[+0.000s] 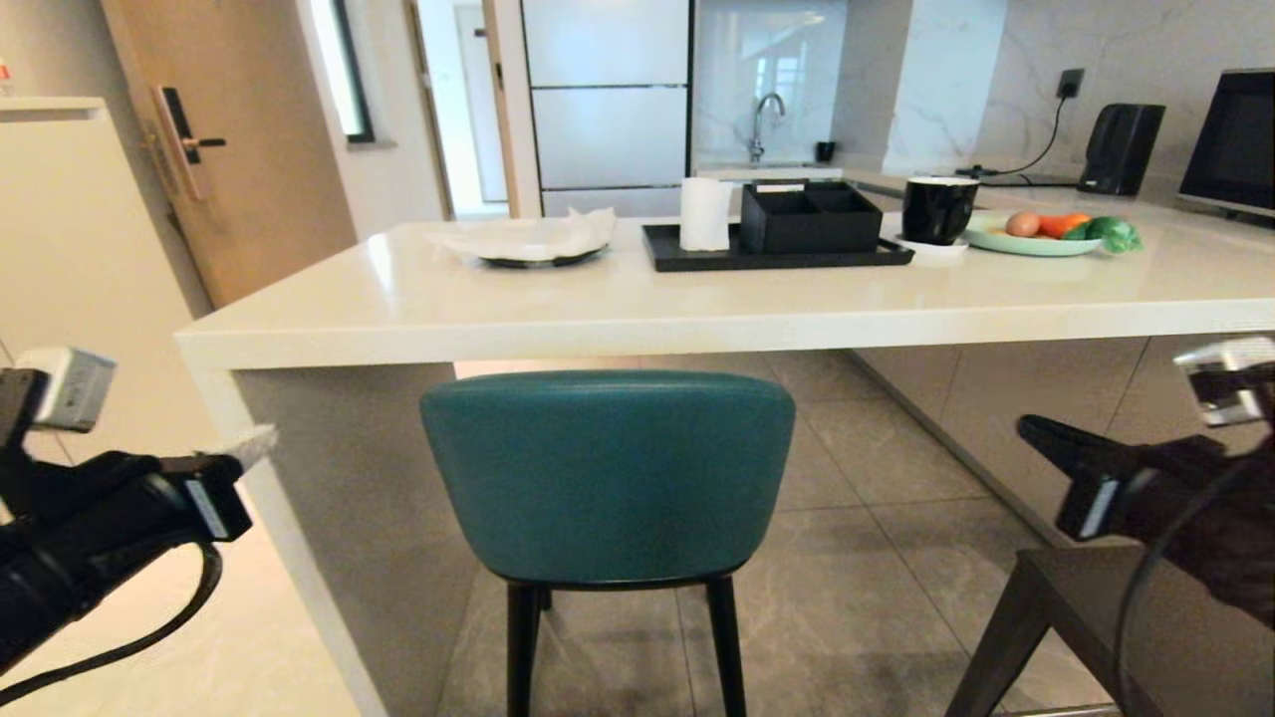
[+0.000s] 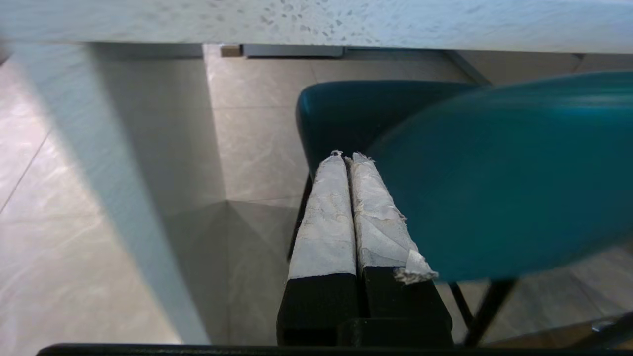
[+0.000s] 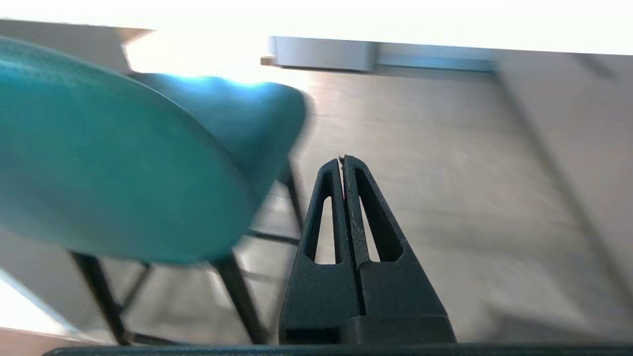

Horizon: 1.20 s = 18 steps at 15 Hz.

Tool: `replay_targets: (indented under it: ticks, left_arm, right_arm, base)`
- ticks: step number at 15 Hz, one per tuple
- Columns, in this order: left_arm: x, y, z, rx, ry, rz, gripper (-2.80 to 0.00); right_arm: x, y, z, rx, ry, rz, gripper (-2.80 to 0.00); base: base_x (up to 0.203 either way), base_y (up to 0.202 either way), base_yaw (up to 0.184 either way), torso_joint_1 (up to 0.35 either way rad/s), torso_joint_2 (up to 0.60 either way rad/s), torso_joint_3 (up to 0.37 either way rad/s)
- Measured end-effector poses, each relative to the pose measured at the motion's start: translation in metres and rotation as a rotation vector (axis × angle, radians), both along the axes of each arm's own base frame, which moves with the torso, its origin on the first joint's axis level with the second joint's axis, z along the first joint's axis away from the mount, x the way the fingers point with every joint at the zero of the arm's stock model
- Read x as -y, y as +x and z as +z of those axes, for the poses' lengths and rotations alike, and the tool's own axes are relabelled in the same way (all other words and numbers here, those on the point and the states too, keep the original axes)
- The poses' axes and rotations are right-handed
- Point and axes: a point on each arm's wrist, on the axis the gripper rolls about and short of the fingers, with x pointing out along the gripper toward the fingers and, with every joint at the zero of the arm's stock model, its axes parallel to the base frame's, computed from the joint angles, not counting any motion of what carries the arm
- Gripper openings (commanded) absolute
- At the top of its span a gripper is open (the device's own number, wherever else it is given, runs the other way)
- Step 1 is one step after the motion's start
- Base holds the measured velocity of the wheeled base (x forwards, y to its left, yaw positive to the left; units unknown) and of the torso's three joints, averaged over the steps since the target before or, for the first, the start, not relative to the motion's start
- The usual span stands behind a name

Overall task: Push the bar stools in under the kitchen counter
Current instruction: Pull the blue chair out from under the dining table

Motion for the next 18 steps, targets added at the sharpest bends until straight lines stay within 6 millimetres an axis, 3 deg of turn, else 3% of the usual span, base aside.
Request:
replay_targets:
  ticks: [3,7,11,18]
  left_arm:
    - [0.000,0.048,-0.039,-0.007,0.039,-0.028,-2.80]
    - [0.003,0.075,-0.088,-0.034,0.077,-0.084,-2.80]
    - [0.008,0.104,-0.104,-0.038,0.079,-0.104,-2.80]
    - [0.030,0.142,-0.122,-0.012,0.083,-0.148,-2.80]
  right_arm:
    - [-0.032,0.039,-0.025,0.034,0.039,0.061,-2.80]
    - [-0.065,0.065,-0.059,0.035,0.085,0.112,-2.80]
    - [-0.071,0.085,-0.071,-0.003,0.168,0.082,-2.80]
    - [-0.081,0.113,-0.088,-0.004,0.165,0.035,-2.80]
  base:
    - [0.000,0.000,0.000,0.000,0.00,0.000]
    - [0.000,0.000,0.000,0.000,0.00,0.000]
    - [0.000,0.000,0.000,0.000,0.00,0.000]
    - [0.000,0.000,0.000,0.000,0.00,0.000]
